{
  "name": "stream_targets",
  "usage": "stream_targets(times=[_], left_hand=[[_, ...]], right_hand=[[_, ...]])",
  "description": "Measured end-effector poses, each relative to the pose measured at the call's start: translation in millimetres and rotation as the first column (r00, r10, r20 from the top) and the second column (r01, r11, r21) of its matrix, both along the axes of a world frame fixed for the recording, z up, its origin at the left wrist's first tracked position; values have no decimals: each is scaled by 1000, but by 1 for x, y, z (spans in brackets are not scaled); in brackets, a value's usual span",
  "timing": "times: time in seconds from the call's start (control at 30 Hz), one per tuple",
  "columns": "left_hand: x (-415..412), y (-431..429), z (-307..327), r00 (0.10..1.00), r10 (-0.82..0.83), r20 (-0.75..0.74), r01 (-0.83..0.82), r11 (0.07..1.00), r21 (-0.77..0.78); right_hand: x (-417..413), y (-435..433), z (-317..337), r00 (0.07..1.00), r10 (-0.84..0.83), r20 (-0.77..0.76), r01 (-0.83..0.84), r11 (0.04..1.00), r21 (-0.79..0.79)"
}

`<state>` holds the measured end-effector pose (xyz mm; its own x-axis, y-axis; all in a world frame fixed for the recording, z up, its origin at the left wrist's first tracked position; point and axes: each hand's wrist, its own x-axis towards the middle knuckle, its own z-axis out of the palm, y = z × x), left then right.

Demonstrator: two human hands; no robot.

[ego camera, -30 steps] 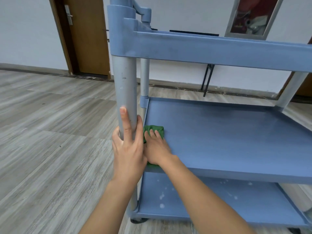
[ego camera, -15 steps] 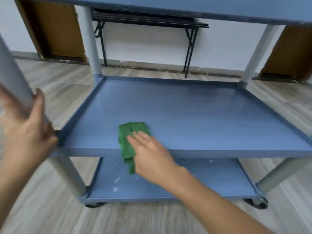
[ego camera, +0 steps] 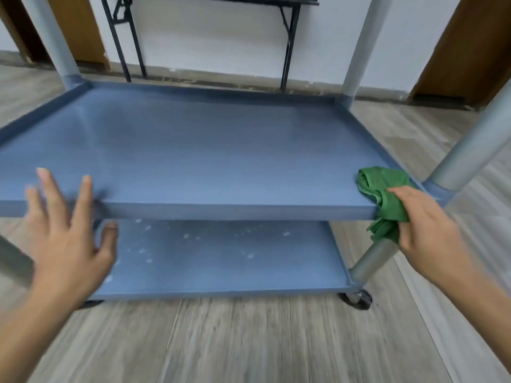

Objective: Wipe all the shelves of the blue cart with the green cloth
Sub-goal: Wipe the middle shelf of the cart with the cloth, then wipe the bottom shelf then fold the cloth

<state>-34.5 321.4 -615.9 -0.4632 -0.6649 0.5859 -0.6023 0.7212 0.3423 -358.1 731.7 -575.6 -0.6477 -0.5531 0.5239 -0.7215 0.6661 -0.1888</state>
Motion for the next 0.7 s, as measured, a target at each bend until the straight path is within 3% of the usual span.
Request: stream_targets(times=[0.07, 0.13, 0.2, 0.23, 0.3, 0.37, 0.43, 0.5, 0.6, 0.7], left_hand=[[-11, 38, -19, 991, -107, 78, 112, 992, -55], [-15, 73, -47, 968, -207, 145, 222, 970, -96], [-13, 92, -72, 914, -330, 237, 361, 927, -100], [-12, 97, -83, 876, -384, 293, 410, 911, -30], [-13, 107, -107, 815, -447, 369, 435, 892, 120], [-20, 110, -128, 790, -442, 425, 382, 897, 224], [-29, 105, -148, 779, -403, 480, 300, 912, 278], [-37, 98, -167, 732, -380, 566, 217, 917, 335], [-41, 78, -200, 625, -309, 717, 114, 945, 307], [-39, 58, -226, 625, -280, 729, 53, 946, 319]], right_hand=[[4, 3, -11, 999, 41, -2, -41, 980, -197], [17, 5, -21, 991, 76, 114, -12, 877, -479], [37, 6, -37, 953, 161, 255, 85, 667, -740], [47, 4, -47, 911, 243, 332, 166, 522, -836], [66, -3, -67, 791, 461, 401, 320, 247, -915], [75, -12, -94, 708, 579, 405, 388, 161, -908], [74, -24, -121, 647, 600, 470, 418, 236, -877], [65, -39, -148, 632, 469, 617, 432, 448, -783], [29, -68, -185, 675, 174, 717, 400, 730, -554], [-5, -92, -215, 734, -13, 679, 178, 968, -174]])
